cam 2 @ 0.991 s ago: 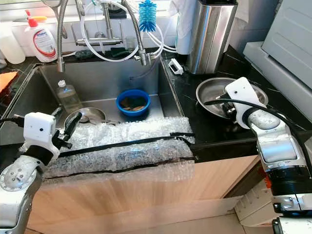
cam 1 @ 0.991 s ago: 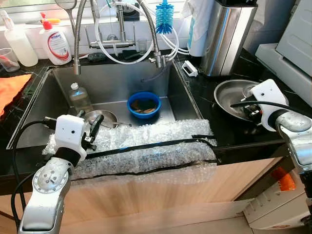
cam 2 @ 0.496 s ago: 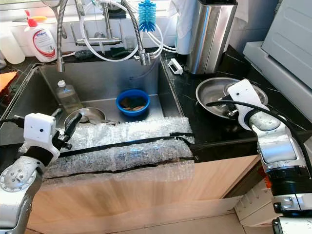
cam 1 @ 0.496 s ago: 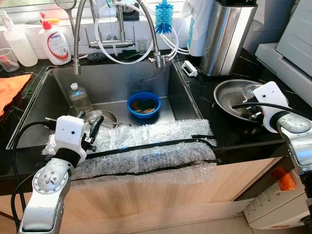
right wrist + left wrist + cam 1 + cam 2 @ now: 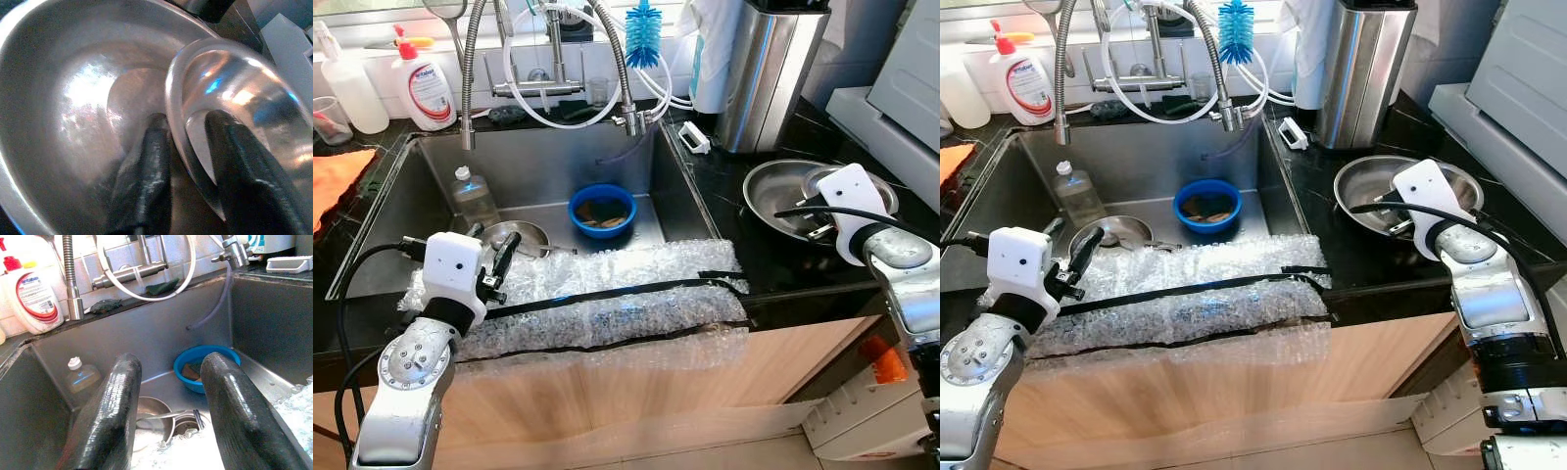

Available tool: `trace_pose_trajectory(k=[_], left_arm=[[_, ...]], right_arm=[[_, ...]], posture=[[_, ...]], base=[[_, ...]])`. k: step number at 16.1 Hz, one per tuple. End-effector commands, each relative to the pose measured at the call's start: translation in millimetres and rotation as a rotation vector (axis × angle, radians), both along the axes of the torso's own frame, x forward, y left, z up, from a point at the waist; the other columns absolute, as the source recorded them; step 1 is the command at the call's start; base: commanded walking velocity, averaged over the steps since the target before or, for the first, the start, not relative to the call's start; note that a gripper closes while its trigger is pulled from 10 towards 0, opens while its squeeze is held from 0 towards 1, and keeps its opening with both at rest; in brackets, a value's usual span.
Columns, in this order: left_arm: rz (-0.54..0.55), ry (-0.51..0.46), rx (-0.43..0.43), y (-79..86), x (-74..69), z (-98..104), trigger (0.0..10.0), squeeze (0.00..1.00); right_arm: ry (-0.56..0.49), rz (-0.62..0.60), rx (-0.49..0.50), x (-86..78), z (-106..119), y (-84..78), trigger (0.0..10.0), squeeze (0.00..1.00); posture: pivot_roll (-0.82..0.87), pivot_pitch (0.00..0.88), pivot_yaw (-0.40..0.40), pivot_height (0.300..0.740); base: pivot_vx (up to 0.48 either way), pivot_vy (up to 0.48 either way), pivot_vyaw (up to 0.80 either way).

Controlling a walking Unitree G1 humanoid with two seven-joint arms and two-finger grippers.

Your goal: Kitchen organization

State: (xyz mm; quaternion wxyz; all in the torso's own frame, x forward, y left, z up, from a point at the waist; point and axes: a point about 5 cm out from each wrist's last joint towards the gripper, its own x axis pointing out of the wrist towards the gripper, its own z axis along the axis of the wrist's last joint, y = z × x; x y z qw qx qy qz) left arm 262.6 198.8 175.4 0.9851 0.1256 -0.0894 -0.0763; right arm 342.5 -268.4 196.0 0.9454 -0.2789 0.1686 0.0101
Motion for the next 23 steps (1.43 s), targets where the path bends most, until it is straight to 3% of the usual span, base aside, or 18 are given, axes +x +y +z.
trace_pose_trajectory(k=[1,8,11,12,13,14,15,17,18,19,20,22,23], left_arm=[[0.004,-0.004,0.003,0.6,-0.3,2,10.0,0.0],[0.045,-0.017,0.001,5.0,0.6,4,10.0,0.0],[0.057,-0.022,-0.022,4.4,1.0,5,10.0,0.0],[0.059,-0.024,-0.024,4.5,1.1,5,10.0,0.0],[0.066,-0.03,-0.028,4.8,1.4,5,10.0,0.0],[0.07,-0.036,-0.033,4.9,1.7,6,10.0,0.0],[0.079,-0.052,-0.044,5.3,1.8,10,10.0,0.0],[0.087,-0.067,-0.055,4.7,1.9,12,10.0,0.0],[0.1,-0.089,-0.071,3.9,2.5,16,10.0,0.0],[0.113,-0.116,-0.094,3.0,3.1,21,10.0,0.0],[0.126,-0.149,-0.127,1.7,3.2,28,10.0,0.0],[0.121,-0.174,-0.126,0.5,2.4,33,10.0,0.0],[0.12,-0.173,-0.119,0.8,1.7,32,10.0,0.0]], right_arm=[[-0.027,-0.009,0.01,2.0,6,-1.3,0.0,0.0],[-0.071,0.02,0.03,7.0,10,8.9,0.0,0.0],[-0.201,0.012,0.07,10.9,26,13.4,0.0,0.0],[-0.225,0.013,0.076,11.4,28,14.6,3.0,0.0],[-0.26,0.013,0.085,11.8,31,16.9,10.0,0.0],[-0.294,0.009,0.1,11.8,35,19.0,10.0,0.0],[-0.406,0.019,0.103,8.8,49,28.4,10.0,0.0],[-0.486,0.05,0.114,5.7,57,38.4,10.0,0.0],[-0.583,0.064,0.124,2.8,66,46.0,10.0,0.0],[-0.654,0.071,0.185,0.4,71,53.5,10.0,0.0],[-0.675,0.149,0.319,-3.0,70,72.4,10.0,0.0],[-0.648,0.271,0.453,-7.8,61,101.4,10.0,0.0],[-0.615,0.315,0.655,-9.5,52,118.7,10.0,0.0]], posture=[[-0.08,0.023,0.02,0.74],[-0.07,0.019,0.017,0.74],[-0.07,0.015,0.013,0.74],[-0.07,0.015,0.012,0.74],[-0.07,0.015,0.011,0.74],[-0.07,0.016,0.009,0.74],[-0.07,0.017,0.008,0.74],[-0.07,0.019,0.007,0.74],[-0.07,0.02,0.006,0.74],[-0.08,0.024,0.005,0.74],[-0.07,0.025,-0.001,0.74],[-0.07,0.026,-0.002,0.74],[-0.07,0.02,-0.001,0.74]], base=[[0.0,0.0,0.0],[0.0,0.0,0.0],[0.0,0.0,0.0],[0.0,0.0,0.0],[0.0,0.0,0.0],[0.0,0.0,0.0],[0.0,0.0,0.0],[0.0,0.0,0.0],[0.0,0.0,0.0],[0.0,0.0,0.0],[0.0,0.0,0.0],[0.0,0.0,0.0],[0.0,0.0,0.0]])
